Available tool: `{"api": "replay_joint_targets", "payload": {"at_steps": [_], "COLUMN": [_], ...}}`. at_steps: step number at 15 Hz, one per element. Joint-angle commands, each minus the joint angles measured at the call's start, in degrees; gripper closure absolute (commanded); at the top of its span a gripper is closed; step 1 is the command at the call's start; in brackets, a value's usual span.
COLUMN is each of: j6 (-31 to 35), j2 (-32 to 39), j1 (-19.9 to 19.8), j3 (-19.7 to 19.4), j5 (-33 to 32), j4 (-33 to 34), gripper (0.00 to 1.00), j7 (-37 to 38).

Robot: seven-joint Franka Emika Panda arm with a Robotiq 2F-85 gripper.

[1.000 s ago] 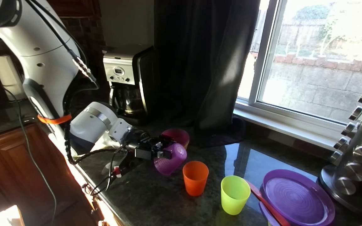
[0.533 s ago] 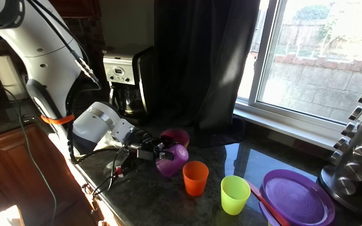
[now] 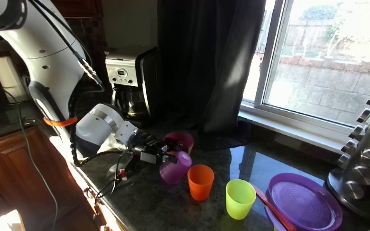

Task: Place the purple cup upside down.

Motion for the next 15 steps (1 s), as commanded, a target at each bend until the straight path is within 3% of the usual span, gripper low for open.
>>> {"api": "replay_joint_targets", "payload": {"at_steps": [1, 7, 15], "j6": [2.04, 3.54, 16.49], "j2": [1.33, -2.93, -18.32], "j1": [-0.54, -0.53, -1.53], "j3": [-0.40, 0.54, 0.11], "j5": [-1.06, 0.18, 2.15], "j4": [0.55, -1.80, -8.64], "gripper": [0.00, 0.00, 0.00], "j7": [-0.14, 0.11, -3.39]}}
